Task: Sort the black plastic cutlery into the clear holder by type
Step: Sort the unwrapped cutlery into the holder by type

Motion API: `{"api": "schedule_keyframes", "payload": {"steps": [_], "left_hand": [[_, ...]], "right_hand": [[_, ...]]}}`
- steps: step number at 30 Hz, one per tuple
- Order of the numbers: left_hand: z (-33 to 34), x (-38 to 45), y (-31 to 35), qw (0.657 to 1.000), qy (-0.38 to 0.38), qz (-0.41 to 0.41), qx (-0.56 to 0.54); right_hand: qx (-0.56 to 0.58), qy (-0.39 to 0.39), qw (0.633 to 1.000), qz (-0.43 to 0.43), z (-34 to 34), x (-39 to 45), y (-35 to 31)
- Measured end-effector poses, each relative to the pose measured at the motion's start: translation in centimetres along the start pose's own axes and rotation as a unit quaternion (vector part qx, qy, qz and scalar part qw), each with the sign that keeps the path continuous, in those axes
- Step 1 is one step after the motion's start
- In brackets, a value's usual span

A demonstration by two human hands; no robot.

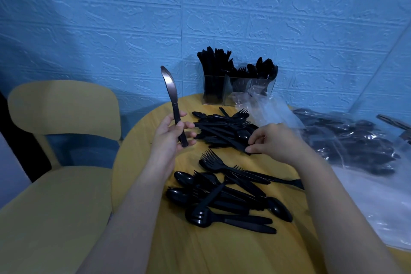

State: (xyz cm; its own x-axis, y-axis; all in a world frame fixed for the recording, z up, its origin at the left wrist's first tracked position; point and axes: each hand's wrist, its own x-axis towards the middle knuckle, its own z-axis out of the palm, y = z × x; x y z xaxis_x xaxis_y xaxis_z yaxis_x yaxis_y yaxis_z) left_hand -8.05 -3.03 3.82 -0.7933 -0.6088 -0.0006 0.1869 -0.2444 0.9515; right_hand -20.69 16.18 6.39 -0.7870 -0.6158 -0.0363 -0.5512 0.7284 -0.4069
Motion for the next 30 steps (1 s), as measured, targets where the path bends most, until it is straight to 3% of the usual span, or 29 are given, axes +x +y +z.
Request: {"api": "schedule_keyframes", "payload": {"steps": [5,8,13,19,24,30], "left_hand": [[0.1,0.1,-0.1,1.0,-0.01,-0.009,0.008],[0.0,0.1,-0.2,1.0,-0.012,-0.01,0.013],[-0.1,0.2,-0.2,1.0,-0.015,-0.01,0.014],[-0.1,0.2,-0.3,0.999,-0.027,-0.018,0.021],[-0.1,0.3,-0.3,0.999,-0.028,-0.029,0.01],[-0.2,0.4,-0.4,0.999,-0.015,-0.028,0.01]], "right_hand": [[-0.162,0.013,0.986,-0.022,2.2,0.8,-0.2],[-0.155,0.038,0.987,-0.032,2.1,0.9,0.1],[0.098,0.104,0.99,-0.006,0.6,0.6,0.7],[0.421,0.181,0.889,-0.015,-0.3,0.2,0.4],[0.503,0.217,0.836,-0.026,-0.7,0.4,0.9],[0.566,0.178,0.803,-0.051,-1.5,0.3,0.8]]}}
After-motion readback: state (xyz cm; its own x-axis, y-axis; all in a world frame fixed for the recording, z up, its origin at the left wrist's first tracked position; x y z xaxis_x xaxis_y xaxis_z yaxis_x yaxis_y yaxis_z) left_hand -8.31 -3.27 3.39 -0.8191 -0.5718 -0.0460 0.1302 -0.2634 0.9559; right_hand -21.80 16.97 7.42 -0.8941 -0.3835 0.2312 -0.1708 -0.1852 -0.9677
